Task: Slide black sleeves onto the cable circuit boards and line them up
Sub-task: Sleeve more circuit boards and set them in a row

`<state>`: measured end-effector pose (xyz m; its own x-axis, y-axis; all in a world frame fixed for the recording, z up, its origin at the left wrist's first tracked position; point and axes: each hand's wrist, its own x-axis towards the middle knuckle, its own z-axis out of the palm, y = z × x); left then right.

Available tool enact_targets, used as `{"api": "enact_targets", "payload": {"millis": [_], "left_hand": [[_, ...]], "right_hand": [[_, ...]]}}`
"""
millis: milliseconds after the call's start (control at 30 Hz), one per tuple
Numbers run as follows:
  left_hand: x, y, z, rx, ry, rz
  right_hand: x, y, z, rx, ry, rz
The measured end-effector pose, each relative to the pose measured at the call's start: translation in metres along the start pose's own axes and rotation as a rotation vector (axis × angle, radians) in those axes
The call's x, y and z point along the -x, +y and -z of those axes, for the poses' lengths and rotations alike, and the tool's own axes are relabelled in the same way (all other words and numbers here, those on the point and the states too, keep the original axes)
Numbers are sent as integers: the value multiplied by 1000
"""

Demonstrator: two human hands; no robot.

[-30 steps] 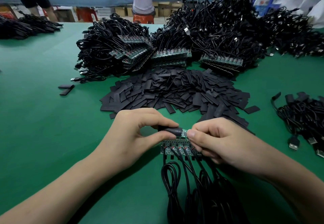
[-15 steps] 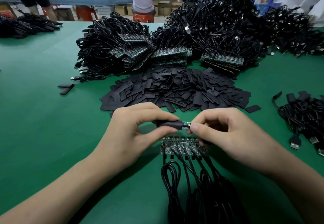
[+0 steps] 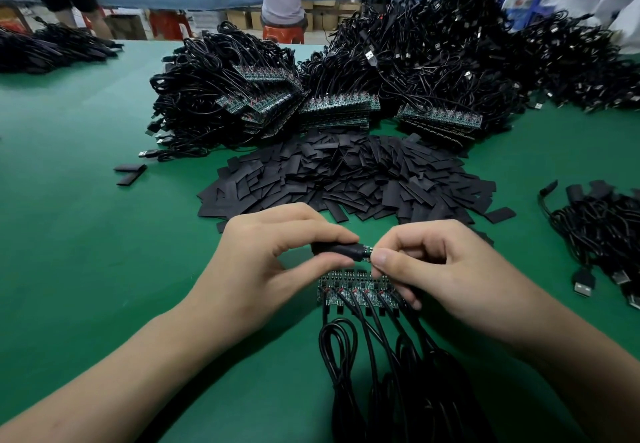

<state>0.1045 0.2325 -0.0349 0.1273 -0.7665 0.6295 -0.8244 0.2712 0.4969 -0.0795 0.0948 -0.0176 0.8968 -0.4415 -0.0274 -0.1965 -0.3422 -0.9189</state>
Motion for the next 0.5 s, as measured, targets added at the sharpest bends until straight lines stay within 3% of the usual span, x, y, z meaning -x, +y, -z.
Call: {"api": "enact_targets", "payload": {"millis": [500], "left_hand": [[1, 3, -2, 22, 19, 4]], "right_hand": [[0, -1, 2, -69, -50, -8]]}}
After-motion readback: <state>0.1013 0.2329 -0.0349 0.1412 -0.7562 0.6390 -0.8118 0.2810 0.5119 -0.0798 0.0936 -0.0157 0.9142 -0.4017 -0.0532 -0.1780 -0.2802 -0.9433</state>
